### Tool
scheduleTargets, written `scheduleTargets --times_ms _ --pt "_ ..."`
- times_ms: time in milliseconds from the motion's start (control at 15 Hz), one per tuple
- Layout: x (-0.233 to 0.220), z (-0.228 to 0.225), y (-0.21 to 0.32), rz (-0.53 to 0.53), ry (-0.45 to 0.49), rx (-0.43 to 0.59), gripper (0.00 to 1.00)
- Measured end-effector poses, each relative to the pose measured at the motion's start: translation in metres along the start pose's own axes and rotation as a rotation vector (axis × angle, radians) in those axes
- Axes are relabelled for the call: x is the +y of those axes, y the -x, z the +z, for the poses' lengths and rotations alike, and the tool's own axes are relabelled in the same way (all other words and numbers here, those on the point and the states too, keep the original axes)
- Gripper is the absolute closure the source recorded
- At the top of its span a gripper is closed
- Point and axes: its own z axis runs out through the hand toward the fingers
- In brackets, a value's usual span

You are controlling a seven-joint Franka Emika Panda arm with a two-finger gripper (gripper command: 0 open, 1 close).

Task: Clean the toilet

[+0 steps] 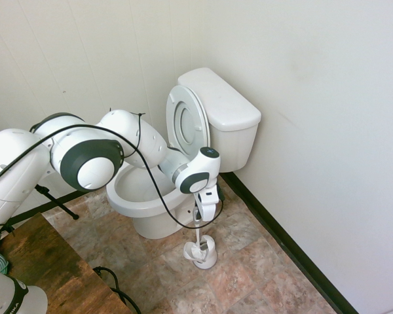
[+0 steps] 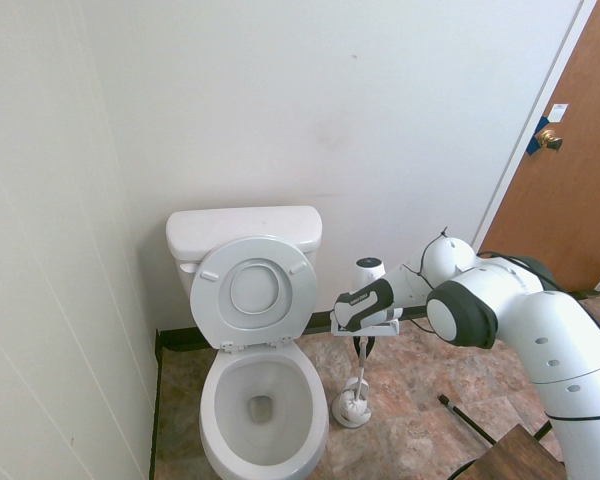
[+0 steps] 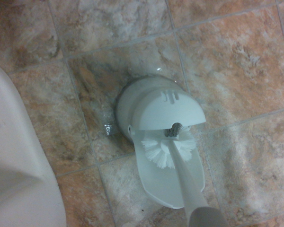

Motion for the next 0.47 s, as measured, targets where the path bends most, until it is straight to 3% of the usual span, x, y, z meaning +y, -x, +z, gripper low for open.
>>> scheduleTargets --times_ms 467 --pt "-0.022 0.001 -0.034 0.026 0.03 -0.023 1.0"
